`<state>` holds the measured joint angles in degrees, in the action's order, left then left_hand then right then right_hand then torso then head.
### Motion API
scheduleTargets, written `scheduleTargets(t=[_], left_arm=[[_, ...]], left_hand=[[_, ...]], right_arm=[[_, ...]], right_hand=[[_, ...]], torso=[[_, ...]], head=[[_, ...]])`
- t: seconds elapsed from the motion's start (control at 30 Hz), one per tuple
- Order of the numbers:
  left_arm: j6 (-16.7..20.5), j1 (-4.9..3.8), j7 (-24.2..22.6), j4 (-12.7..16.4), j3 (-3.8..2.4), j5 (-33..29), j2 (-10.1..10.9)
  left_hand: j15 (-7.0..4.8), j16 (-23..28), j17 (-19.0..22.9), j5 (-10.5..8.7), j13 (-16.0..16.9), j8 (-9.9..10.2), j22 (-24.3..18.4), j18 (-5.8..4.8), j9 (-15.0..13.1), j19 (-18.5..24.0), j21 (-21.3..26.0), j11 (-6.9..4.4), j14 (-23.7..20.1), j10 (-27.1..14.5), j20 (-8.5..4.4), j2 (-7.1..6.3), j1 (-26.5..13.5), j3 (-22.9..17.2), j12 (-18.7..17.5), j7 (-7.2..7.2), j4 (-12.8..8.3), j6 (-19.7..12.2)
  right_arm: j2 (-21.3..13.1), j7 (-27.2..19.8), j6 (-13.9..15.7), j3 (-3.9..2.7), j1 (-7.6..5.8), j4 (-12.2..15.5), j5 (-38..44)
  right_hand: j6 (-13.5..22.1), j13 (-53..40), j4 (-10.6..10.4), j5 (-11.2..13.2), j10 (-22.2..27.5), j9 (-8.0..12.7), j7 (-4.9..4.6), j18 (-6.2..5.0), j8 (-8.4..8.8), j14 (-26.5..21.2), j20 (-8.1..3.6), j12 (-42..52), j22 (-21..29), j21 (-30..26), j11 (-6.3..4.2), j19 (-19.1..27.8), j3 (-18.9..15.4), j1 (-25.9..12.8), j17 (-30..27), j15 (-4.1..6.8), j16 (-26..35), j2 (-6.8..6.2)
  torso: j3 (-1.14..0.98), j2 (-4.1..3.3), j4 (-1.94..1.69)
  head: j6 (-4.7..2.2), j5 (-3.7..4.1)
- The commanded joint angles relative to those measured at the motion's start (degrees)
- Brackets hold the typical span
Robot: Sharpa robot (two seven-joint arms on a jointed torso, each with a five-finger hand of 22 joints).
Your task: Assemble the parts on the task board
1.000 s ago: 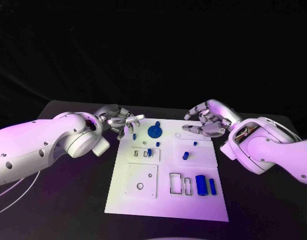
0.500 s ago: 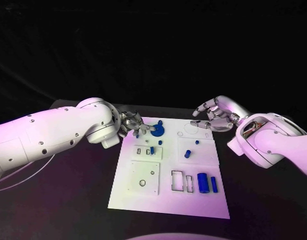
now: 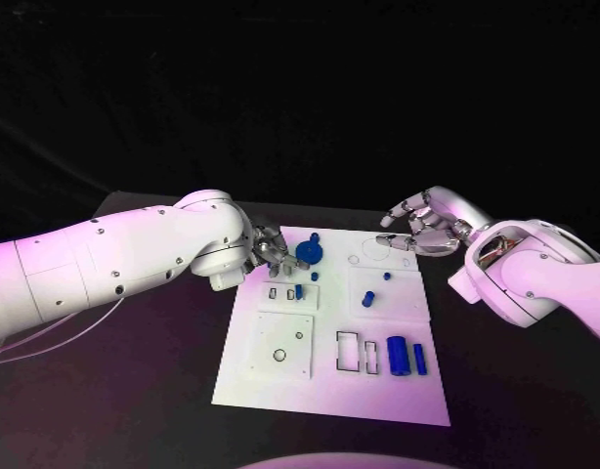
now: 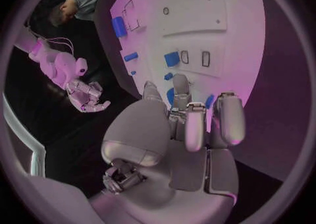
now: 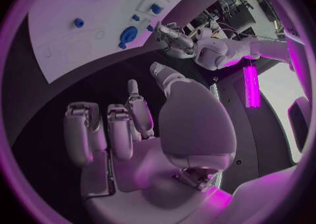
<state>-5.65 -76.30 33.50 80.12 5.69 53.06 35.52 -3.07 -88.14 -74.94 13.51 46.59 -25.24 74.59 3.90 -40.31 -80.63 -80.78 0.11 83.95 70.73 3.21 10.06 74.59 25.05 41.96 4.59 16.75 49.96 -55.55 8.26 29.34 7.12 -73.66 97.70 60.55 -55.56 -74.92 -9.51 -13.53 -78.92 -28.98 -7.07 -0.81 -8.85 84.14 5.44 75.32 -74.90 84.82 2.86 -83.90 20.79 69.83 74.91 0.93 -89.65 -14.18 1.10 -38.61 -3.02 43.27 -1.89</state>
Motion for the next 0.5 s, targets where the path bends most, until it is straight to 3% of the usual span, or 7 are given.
scheduleTargets(t=[0.03, 0.5], left_arm=[[-2.9, -0.15, 1.3, -0.2, 0.07, -0.1, -0.6], [-4.5, -0.03, 1.6, -1.2, 0.61, -0.2, -2.2]], left_hand=[[-0.18, -0.7, -14.0, -0.2, 0.5, 0.2, 1.1, -0.86, -0.1, -0.8, -0.7, 0.01, 5.7, -0.1, 0.0, 0.63, -0.1, 1.5, 0.7, -0.12, 0.0, 0.1], [-0.21, -1.9, -15.1, 0.31, 1.6, 0.2, 4.2, -1.44, -0.5, -2.5, -2.6, -0.06, 6.1, 0.2, -0.06, 0.98, 0.2, 1.5, 1.8, -0.22, 0.0, 0.5]], right_arm=[[0.1, 0.4, -0.9, 0.0, 0.0, -0.1, 0.0], [0.2, 0.7, -1.1, 0.0, 0.03, -0.5, 0.0]], right_hand=[[0.4, -1.1, -0.4, -0.3, 0.2, -0.2, 0.08, -0.64, -0.14, 5.7, -0.47, -0.2, -12.4, -0.5, -0.38, -2.7, -0.2, -0.1, 14.5, 0.38, -0.1, 0.01], [0.4, -1.0, -0.6, -0.3, 0.3, -0.2, 0.07, -0.65, -0.16, 5.7, -0.47, -0.2, -12.3, -0.5, -0.37, -2.7, -0.2, -0.2, 14.5, 0.37, -0.1, 0.03]], torso=[[0.03, -0.24, 0.17], [-0.01, -0.62, 0.25]], head=[[0.09, -0.01], [0.47, 0.13]])
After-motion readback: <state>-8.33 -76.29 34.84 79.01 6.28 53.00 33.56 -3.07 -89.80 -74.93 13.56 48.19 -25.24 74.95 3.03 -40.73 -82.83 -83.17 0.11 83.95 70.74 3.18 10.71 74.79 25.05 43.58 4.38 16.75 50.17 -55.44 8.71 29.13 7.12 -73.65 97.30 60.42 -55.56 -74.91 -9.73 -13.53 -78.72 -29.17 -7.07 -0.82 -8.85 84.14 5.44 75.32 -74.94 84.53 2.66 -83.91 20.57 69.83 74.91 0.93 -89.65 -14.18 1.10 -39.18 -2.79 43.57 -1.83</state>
